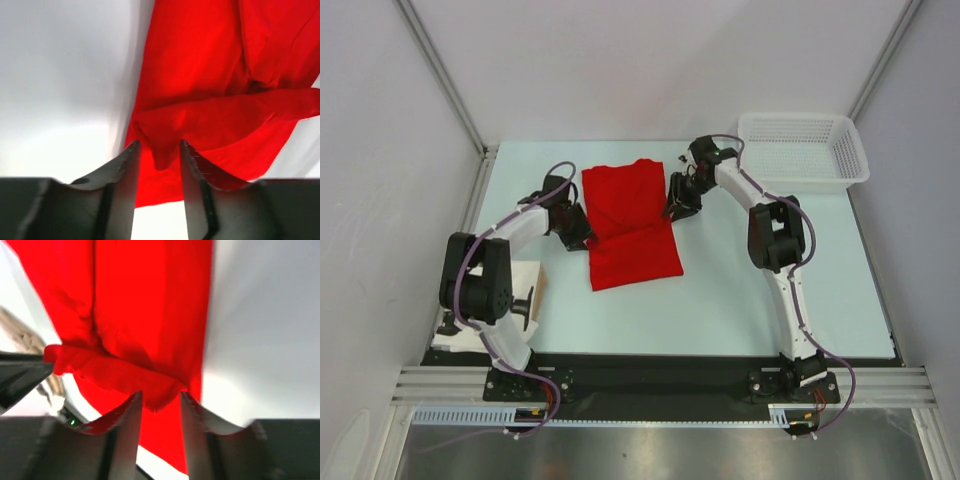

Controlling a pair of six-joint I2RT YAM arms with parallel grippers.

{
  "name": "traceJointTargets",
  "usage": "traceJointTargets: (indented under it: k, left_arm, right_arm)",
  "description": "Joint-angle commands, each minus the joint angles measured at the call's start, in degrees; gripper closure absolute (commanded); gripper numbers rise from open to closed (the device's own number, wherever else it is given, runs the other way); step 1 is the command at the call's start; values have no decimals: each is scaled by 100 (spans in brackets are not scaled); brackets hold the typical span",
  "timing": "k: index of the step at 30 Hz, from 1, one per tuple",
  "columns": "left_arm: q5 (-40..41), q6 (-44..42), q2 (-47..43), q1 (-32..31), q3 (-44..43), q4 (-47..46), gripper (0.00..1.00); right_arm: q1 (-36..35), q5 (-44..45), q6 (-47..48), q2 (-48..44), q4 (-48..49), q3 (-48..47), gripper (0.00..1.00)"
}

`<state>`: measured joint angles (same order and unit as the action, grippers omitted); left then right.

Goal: Fold and stack the t-shirts
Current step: Fold the tshirt

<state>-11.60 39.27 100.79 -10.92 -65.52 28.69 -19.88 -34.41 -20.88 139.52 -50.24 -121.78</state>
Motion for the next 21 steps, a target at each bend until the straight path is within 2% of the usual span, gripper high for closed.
traceJointTargets:
  k: [1,2,3,4,5,7,9,11,14,19,21]
  left_arm:
    - [438,-120,-549,72,-374,22,52]
    - [508,-191,-735,72,-374,75,47]
    - [648,-252,-937,72,-357,93,41]
    - [693,-383,-1348,72,-270,84,39]
    - [728,-446,-1543,72,-208,76,35]
    - [651,-551,-1930,72,72,23,34]
    - [431,-578,-2370,64,310,-117,37]
    - [1,-473,-2555,55,714,-319,42]
    - [-728,-332,-2583,37,1312,-759,42]
    - [-564,-464,-2397,-226,1558,-443,39]
    - [-728,-472,-2529,-279,1778,-696,43]
  right_arm:
    - [63,679,163,84,-915,-1057,57]
    - [2,1282,251,-21,-1309,-1181,47]
    - [-59,1601,373,-178,-1374,-938,43]
    - [-112,1918,627,-719,-1349,-579,37]
    - [-208,2399,734,-995,-1113,-210,35]
    - [-507,2702,840,-1575,-779,903,33]
    - [-849,2922,849,-2165,-278,1452,32]
    - [-1087,2836,779,-2350,135,1928,34]
    - [-1317,2581,377,-2246,268,1964,35]
    - [-966,1553,198,-2465,646,2702,34]
    - [-869,956,347,-2675,909,3255,35]
